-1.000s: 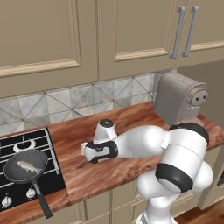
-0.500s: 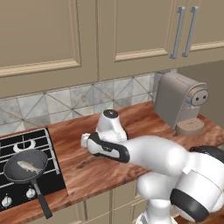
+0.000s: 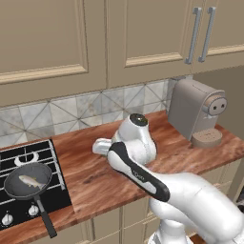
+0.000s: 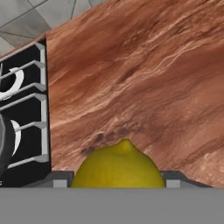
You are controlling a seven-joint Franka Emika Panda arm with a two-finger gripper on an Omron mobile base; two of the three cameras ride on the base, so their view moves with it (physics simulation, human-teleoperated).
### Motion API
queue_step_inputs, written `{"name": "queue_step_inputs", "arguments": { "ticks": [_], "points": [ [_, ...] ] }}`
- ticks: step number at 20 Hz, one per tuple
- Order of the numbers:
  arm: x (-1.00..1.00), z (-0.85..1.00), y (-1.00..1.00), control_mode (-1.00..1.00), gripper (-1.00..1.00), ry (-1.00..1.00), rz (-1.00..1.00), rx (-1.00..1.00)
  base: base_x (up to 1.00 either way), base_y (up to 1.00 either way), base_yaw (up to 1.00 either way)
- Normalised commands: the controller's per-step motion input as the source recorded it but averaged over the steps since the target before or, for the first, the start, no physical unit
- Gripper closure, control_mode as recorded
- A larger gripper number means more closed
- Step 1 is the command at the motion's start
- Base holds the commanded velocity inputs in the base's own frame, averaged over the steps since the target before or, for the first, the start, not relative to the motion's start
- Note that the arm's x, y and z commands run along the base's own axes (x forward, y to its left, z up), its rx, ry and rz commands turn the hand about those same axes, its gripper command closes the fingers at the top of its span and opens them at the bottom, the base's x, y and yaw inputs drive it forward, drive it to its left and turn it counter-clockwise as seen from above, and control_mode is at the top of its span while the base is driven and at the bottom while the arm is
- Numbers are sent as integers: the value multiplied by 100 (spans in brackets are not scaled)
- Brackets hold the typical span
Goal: Place both pans onto different burners. Then place the lemon and the fish on different pans.
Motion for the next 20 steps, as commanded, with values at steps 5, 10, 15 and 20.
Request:
{"name": "queue_step_inputs", "arguments": {
  "ticks": [5, 10, 15, 20],
  "points": [
    [-60, 81, -23, -100, 100, -3, 0, 9, 0, 0, 0],
    [-77, 59, -27, -100, 100, 0, 0, 2, 0, 0, 0],
    [-75, 25, -11, 100, 100, 0, 0, 0, -19, 0, 0],
    [0, 0, 0, 100, 100, 0, 0, 0, -93, 1, 0]
  ]
}}
